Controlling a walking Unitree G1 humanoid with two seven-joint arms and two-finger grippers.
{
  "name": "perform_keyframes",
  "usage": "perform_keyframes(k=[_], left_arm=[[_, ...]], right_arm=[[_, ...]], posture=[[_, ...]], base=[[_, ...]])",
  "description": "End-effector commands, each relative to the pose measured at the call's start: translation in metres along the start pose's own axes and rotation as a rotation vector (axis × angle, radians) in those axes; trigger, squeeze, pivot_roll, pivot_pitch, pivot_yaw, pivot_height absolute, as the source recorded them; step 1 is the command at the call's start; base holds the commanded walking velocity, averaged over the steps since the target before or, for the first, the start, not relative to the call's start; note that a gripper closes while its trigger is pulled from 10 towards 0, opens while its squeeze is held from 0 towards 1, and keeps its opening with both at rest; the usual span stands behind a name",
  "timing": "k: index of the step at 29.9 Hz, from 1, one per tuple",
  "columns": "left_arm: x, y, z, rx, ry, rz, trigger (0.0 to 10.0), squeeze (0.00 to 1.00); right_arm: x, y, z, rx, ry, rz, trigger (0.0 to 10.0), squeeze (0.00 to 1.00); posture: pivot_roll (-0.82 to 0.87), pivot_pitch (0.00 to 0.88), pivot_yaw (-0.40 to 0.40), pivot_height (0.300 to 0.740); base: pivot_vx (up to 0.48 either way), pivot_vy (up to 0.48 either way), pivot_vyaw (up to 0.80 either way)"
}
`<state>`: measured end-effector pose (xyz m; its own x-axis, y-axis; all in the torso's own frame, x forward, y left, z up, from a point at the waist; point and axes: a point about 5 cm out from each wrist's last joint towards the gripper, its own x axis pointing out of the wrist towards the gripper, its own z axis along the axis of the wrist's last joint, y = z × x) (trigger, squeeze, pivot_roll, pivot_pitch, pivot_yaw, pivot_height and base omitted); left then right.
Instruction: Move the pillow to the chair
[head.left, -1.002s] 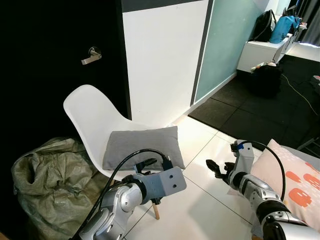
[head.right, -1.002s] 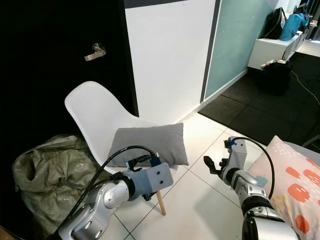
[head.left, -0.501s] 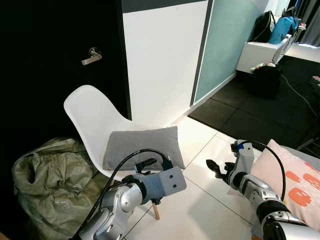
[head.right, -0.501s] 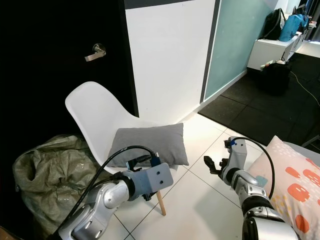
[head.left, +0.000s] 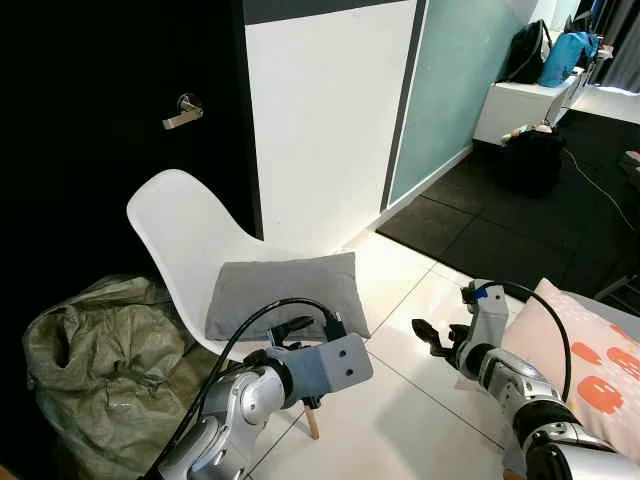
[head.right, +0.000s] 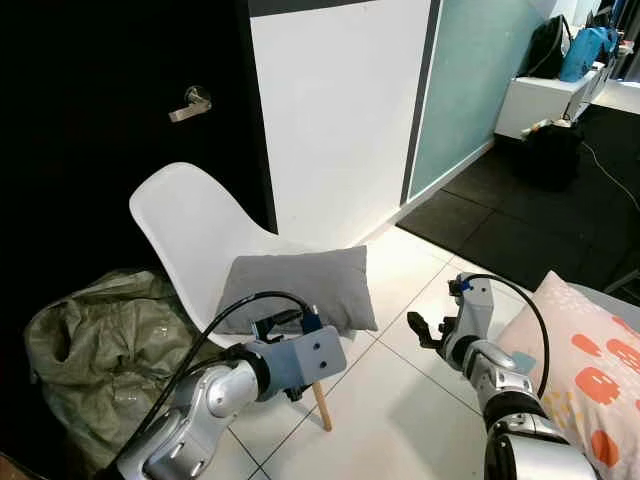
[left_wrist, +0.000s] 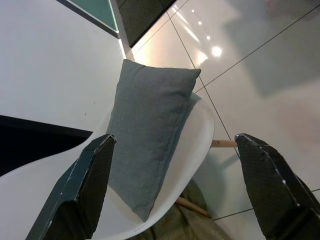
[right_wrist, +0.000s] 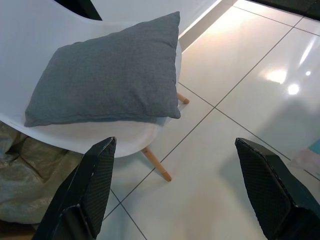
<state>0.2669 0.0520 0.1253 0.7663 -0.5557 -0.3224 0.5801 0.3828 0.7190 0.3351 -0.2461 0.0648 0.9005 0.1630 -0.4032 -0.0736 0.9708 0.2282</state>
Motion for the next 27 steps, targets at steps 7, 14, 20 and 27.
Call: perform_keyframes(k=[7,14,20,27], left_arm=[[-0.0012,-0.0023,-0.0009,0.015,0.006,-0.006,10.0,0.00],[-0.0021,-0.0025,-0.0003,0.016,0.004,-0.005,10.0,0.00],[-0.0031,-0.0022,-0.0006,0.018,0.004,-0.004,10.0,0.00],[-0.0036,-0.0019,-0.0002,0.022,0.005,-0.004,10.0,0.00]], right_arm=[[0.0012,0.0027,0.0009,0.001,-0.004,0.008,10.0,0.00],[0.0003,0.0018,-0.0020,0.006,0.000,0.007,10.0,0.00],[0.0012,0.0036,-0.0019,0.002,0.004,0.011,10.0,0.00],[-0.0003,0.0000,0.0001,0.003,0.000,0.003,10.0,0.00]], posture=[[-0.18,0.016,0.012,0.734],[-0.18,0.021,0.007,0.734],[-0.19,0.020,0.006,0.734],[-0.19,0.025,0.003,0.734]], base=[[0.000,0.000,0.00],[0.000,0.000,0.00],[0.000,0.000,0.00],[0.000,0.000,0.00]])
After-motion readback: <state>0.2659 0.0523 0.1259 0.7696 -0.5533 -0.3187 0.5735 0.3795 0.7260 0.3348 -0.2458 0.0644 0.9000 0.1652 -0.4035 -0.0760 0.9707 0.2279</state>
